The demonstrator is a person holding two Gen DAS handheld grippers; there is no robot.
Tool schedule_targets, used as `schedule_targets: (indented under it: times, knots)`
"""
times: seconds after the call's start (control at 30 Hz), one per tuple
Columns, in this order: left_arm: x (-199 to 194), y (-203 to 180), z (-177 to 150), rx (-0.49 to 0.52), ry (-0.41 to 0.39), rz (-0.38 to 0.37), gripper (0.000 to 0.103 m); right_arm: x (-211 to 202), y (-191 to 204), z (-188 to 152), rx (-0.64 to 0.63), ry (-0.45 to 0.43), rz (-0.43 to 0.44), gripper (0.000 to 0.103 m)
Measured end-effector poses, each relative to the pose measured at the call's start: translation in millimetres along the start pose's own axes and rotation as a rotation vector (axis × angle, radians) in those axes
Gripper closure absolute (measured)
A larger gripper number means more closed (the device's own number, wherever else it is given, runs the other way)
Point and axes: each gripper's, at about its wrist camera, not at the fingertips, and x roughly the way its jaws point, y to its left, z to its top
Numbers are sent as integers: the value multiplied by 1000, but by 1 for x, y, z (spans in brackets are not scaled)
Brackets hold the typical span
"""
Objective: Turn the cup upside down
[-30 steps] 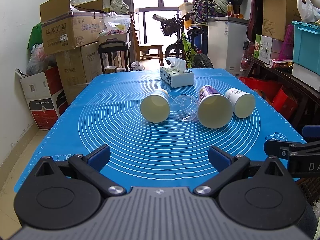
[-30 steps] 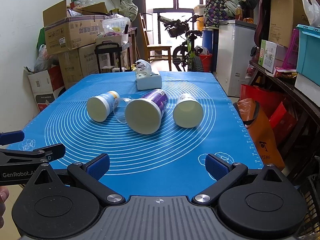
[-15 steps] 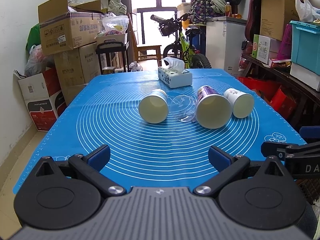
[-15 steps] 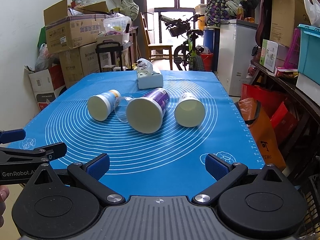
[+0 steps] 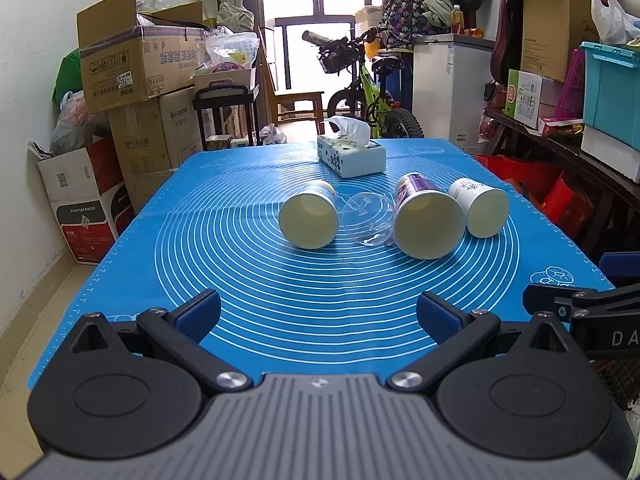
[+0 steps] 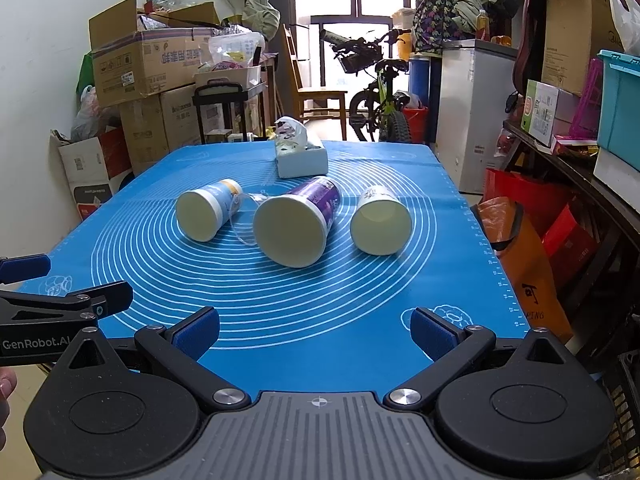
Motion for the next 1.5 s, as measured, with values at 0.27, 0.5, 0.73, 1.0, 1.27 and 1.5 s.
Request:
schedule_targets:
  times: [0.27,0.5,0.73,1.0,1.27,1.5]
  knots:
    - [0,0,0,0,0,0,0,0,0,0,-3,5,1,2]
    - [0,1,0,2,1,-1,0,1,0,0,-3,8,1,2]
    - [0,1,0,1,1,-1,0,1,0,0,-3,8,2,2]
    - [4,2,0,10,4,3,0,4,0,0,-1,7,5,2]
    - [18,3,19,43,-38,13,0,15,-7,11,9,-9,24,2]
    - [53,4,50,92,-84,35,0,36,-17,37,16,-47,21,2]
